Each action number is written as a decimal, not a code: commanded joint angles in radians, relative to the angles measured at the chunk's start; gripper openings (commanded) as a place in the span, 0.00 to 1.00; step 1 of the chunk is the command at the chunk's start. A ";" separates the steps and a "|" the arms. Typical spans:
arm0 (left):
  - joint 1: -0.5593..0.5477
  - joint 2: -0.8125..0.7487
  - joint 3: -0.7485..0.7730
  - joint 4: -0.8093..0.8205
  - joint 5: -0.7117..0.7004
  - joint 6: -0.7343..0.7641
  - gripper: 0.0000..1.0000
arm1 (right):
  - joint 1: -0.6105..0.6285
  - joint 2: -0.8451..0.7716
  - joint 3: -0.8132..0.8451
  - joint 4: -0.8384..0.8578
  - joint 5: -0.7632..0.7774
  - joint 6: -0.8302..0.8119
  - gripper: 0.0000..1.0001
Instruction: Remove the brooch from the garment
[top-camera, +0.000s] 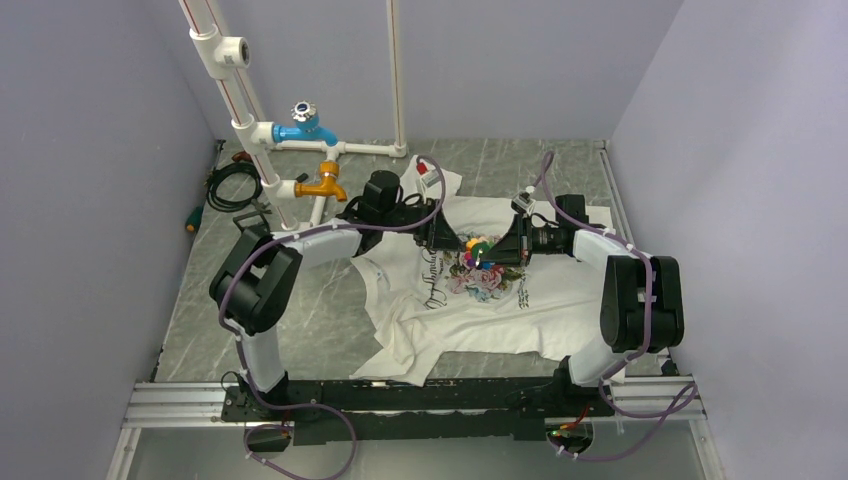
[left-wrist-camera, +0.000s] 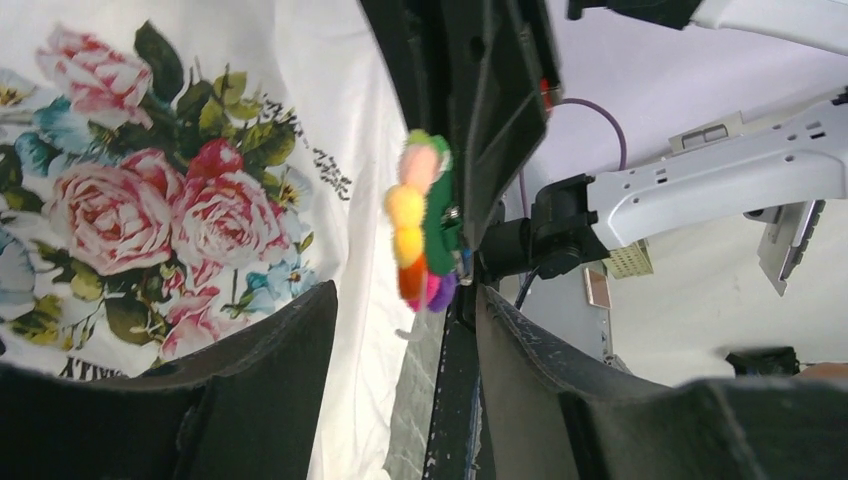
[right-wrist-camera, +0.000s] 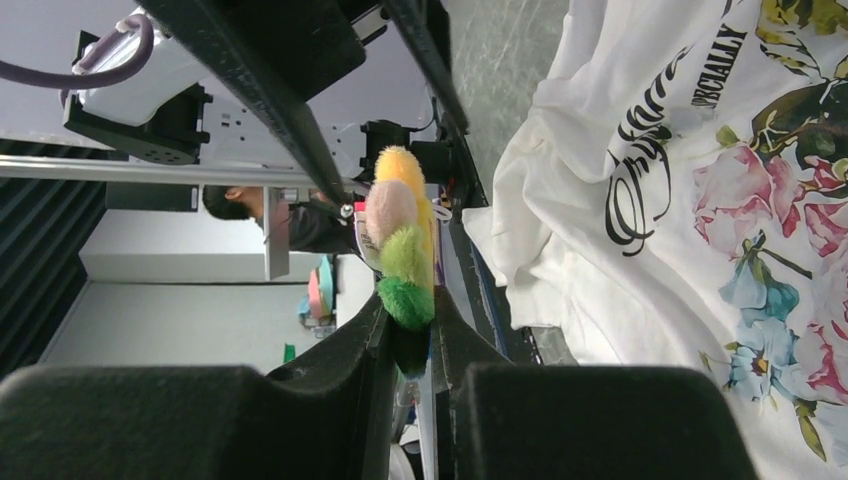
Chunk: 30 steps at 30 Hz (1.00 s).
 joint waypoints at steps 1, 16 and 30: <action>-0.016 -0.065 -0.004 0.119 0.045 0.006 0.57 | -0.005 0.011 0.033 -0.007 -0.047 -0.035 0.00; -0.064 -0.002 0.075 0.077 0.064 0.035 0.50 | -0.004 0.000 0.039 -0.009 -0.042 -0.035 0.00; -0.071 0.036 0.084 0.041 0.045 0.031 0.53 | -0.005 -0.016 0.043 -0.043 -0.057 -0.077 0.00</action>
